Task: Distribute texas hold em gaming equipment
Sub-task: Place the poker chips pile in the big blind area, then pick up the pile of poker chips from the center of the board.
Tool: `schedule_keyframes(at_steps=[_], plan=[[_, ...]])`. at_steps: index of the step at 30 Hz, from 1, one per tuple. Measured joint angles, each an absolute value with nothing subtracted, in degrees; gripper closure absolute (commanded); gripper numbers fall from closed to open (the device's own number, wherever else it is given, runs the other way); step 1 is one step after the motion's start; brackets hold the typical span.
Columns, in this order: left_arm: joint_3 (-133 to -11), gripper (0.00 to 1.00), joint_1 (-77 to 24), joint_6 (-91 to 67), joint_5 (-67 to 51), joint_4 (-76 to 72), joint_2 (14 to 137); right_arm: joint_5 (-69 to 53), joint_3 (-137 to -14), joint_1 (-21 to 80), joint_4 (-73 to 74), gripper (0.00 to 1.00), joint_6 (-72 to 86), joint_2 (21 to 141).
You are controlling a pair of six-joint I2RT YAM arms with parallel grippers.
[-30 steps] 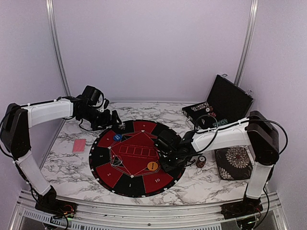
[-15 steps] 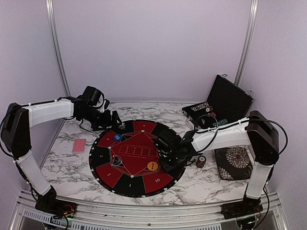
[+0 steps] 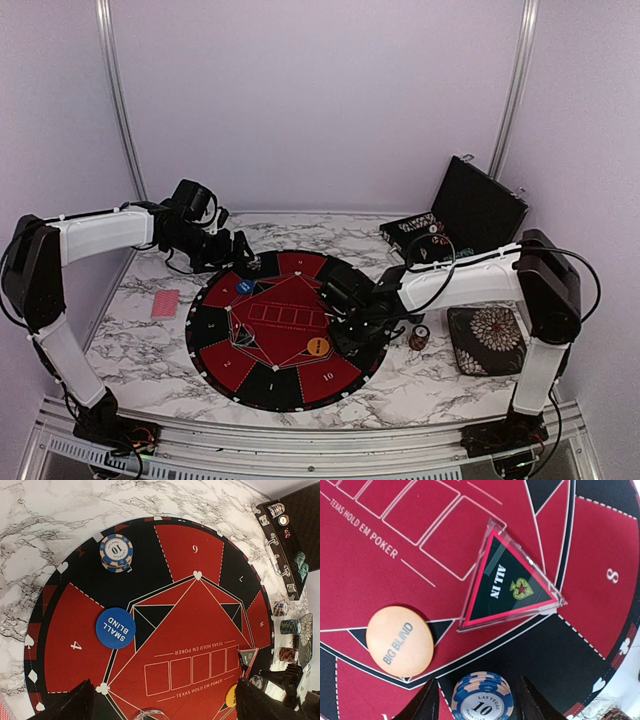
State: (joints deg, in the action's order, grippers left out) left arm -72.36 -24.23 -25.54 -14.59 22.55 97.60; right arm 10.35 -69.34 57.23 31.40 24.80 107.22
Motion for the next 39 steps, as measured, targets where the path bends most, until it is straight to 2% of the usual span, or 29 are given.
schedule_keyframes(at_steps=[11,22,28,39], plan=[[-72.4,0.01,-24.2,-25.3,-15.0,22.5,97.6,11.0,-72.3,52.5,35.6,0.44,22.7,100.6],[-72.4,0.01,-24.2,-25.2,-16.0,22.5,97.6,10.9,-74.2,37.6,38.9,0.35,17.9,98.7],[-72.4,0.01,-24.2,-25.0,-16.3,22.5,97.6,9.5,-78.1,31.0,39.9,0.28,14.9,100.9],[-72.2,0.01,-24.2,-25.1,-16.9,22.5,97.6,4.7,-81.9,26.3,40.8,0.26,10.5,109.2]])
